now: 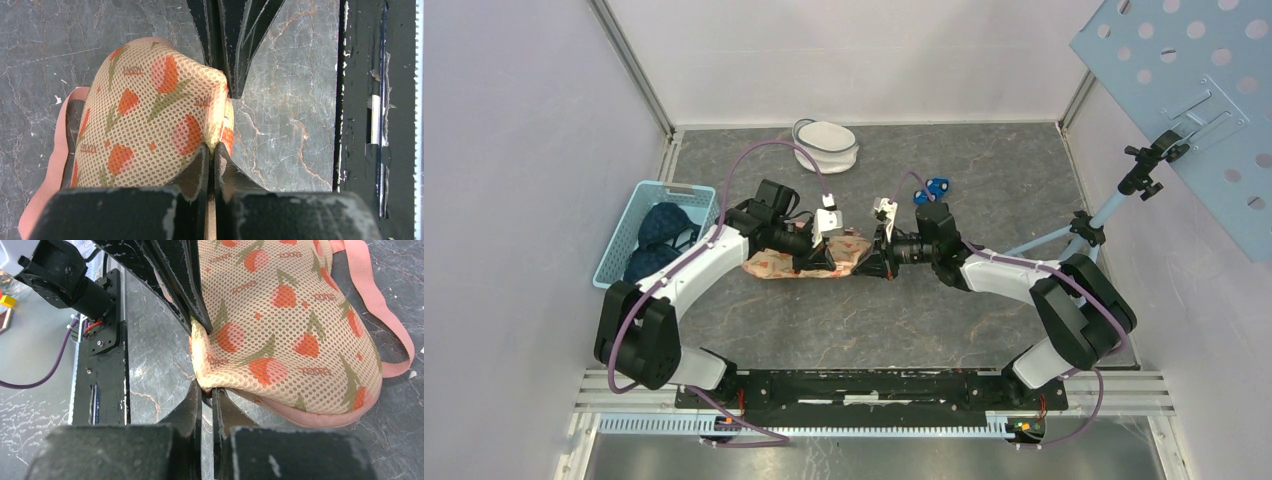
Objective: Unzip the laundry bag and remove the bra
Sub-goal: Unzip the laundry bag at the center of the board.
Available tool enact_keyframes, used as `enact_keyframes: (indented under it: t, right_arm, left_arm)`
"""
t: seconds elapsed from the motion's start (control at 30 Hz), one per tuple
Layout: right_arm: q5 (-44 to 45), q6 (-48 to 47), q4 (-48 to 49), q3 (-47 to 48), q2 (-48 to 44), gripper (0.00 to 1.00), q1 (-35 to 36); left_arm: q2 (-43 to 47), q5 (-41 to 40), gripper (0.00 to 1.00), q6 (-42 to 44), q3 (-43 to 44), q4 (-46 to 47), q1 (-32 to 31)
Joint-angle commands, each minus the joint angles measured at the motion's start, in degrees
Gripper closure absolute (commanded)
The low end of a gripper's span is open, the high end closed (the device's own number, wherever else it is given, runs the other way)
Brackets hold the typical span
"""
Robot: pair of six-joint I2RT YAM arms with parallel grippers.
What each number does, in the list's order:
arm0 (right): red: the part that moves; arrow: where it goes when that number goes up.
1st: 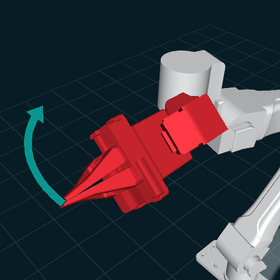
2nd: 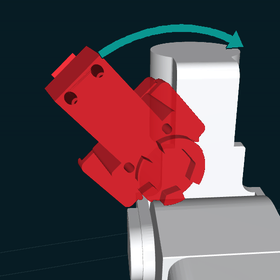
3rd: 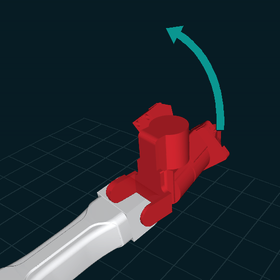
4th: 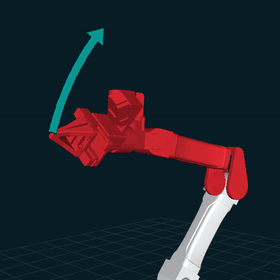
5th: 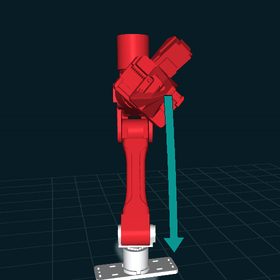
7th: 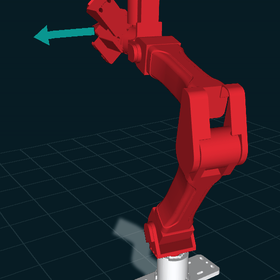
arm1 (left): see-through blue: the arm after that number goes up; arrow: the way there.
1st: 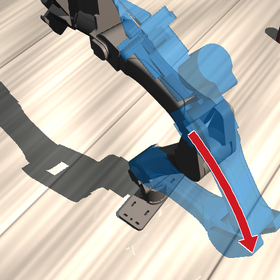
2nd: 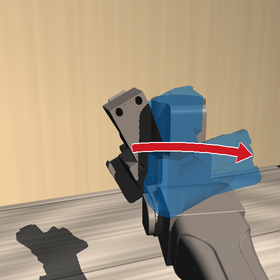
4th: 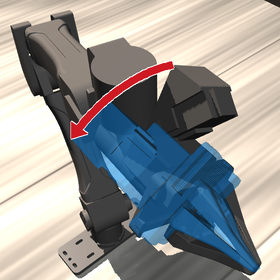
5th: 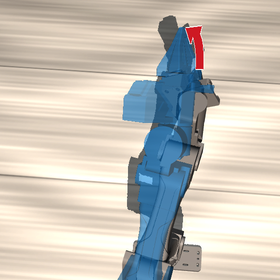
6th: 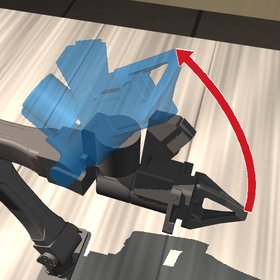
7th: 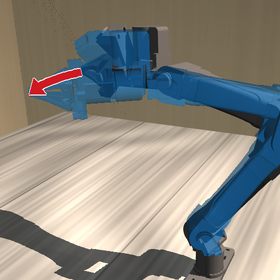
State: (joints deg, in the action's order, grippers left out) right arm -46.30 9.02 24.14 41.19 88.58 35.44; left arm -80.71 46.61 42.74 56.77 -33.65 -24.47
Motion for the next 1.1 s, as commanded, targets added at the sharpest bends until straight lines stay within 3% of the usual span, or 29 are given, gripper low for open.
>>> enact_keyframes:
  t: [0.0,0.07,0.37,0.6,1.07]
  right_arm:
    - [-4.08,5.40,4.26,-1.97,0.19,0.88,-1.66]
    - [-4.48,8.57,9.21,-2.81,0.36,0.79,-1.44]
    - [-5.94,17.37,19.29,-2.34,2.40,0.60,-1.41]
    - [-5.82,17.32,19.33,-4.50,1.83,0.60,-1.34]
    - [-2.48,10.08,16.33,-2.10,2.16,0.49,-1.52]
  left_arm:
    - [1.63,-4.41,0.98,1.20,0.14,-2.19,2.37]
    - [0.84,-1.34,0.98,-3.23,1.14,-2.21,2.38]
    - [-0.90,2.81,0.98,-16.90,3.60,1.40,2.68]
    - [-1.49,4.65,0.98,-24.85,4.48,5.79,3.42]
    - [-0.57,7.74,0.98,-22.71,4.36,3.67,3.64]
